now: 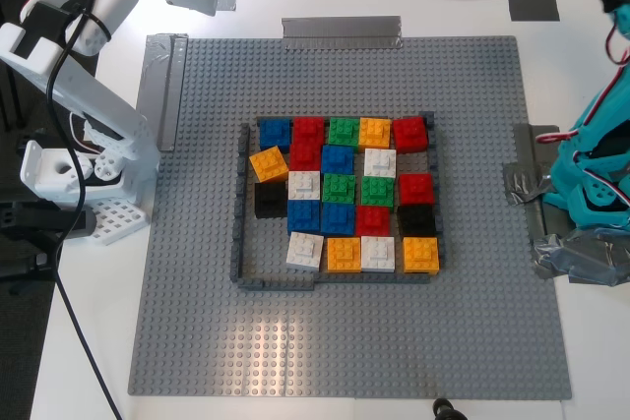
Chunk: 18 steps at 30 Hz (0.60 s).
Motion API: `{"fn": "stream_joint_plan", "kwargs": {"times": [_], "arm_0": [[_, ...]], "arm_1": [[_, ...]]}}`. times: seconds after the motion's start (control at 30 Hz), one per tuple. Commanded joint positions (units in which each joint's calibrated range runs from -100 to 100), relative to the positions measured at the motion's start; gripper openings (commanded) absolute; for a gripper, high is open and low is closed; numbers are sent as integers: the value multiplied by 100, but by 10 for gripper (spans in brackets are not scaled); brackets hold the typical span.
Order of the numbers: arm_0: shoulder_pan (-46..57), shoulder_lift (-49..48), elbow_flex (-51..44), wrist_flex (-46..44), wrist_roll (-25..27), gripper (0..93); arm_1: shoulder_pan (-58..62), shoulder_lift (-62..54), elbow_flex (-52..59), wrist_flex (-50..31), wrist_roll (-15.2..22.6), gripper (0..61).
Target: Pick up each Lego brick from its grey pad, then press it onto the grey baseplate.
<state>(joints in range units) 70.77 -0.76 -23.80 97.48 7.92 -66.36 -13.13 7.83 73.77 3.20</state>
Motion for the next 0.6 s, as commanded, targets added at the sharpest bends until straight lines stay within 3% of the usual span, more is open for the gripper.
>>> {"fn": "stream_joint_plan", "kwargs": {"times": [0.0, 0.57], "arm_0": [[500, -121, 633, -496, -13, 0], [311, -53, 1202, -838, -8, 0]], "arm_1": [[24, -456, -147, 35, -10, 1], [126, -516, -318, 426, 34, 1]]}}
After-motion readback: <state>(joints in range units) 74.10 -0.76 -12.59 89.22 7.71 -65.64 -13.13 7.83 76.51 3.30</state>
